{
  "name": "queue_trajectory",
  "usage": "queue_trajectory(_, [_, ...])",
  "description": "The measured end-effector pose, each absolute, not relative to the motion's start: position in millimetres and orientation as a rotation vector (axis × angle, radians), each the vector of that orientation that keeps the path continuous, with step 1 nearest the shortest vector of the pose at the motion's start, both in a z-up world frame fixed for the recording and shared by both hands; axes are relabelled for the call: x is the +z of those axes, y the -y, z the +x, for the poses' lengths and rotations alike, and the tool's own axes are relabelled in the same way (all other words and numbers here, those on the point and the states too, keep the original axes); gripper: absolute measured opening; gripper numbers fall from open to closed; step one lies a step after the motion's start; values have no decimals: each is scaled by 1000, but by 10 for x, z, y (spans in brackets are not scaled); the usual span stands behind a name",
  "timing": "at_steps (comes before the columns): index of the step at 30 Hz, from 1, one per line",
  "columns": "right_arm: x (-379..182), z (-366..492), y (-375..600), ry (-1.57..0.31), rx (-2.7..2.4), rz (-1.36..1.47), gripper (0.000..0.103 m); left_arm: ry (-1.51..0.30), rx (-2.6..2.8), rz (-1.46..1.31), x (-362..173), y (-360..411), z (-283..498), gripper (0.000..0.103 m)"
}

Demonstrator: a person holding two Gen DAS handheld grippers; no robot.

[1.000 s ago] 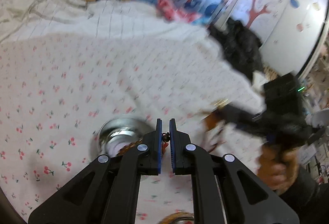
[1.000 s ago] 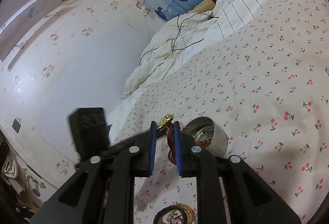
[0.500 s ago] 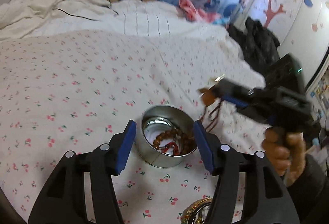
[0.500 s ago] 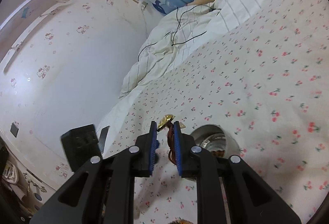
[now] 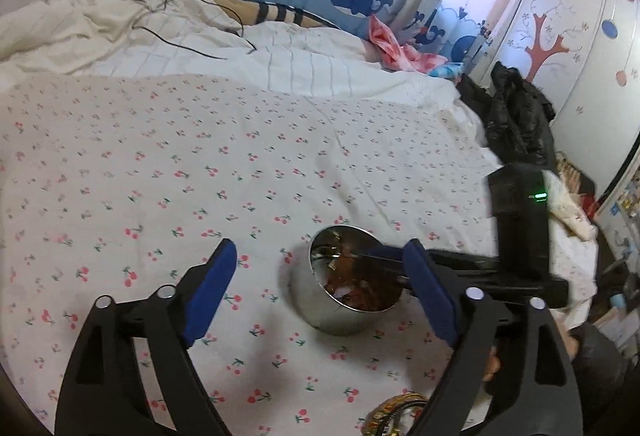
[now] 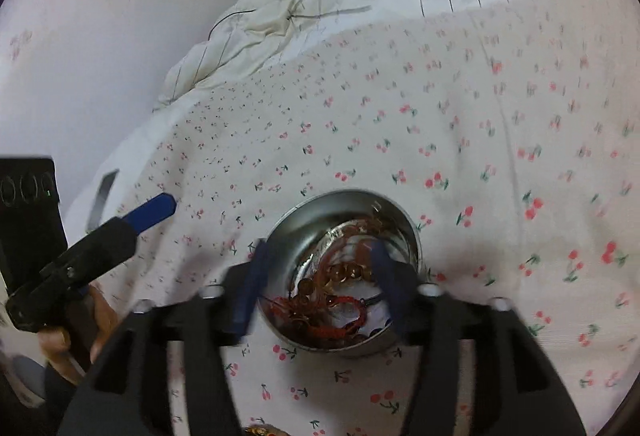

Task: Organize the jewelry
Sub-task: 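Lower the red bracelet into the tin and open the left tool, then grasp the black cord bangle in the pile with the left tool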

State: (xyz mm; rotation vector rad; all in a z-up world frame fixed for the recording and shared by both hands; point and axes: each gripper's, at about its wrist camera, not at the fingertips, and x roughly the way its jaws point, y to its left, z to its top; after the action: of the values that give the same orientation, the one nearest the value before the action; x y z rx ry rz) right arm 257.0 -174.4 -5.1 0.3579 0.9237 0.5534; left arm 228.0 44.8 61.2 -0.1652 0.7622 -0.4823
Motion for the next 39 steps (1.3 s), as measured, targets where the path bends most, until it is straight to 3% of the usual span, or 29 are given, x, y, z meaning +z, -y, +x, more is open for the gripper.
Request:
queue_trajectory(9, [353,2108,2015,-829,491,252,71,-788,-447,-91,534,-434,1989,89])
queue_trajectory(19, [130,1457,2351,-924,435,189,71,-931,-591,34,133,-207,1323,89])
queue_trajectory(22, [136,1436,2393,-926,442,209,71,-958,-606,85,50,-134,1205,76])
queue_trajectory(33, [65,1424,2191,-965,491,162,71,-905,-329,435,-160,-18,1142,68])
queue_trajectory(39, [28,1410,2072,-980,528,142,71,-914,-305,192,14,-446,1300,67])
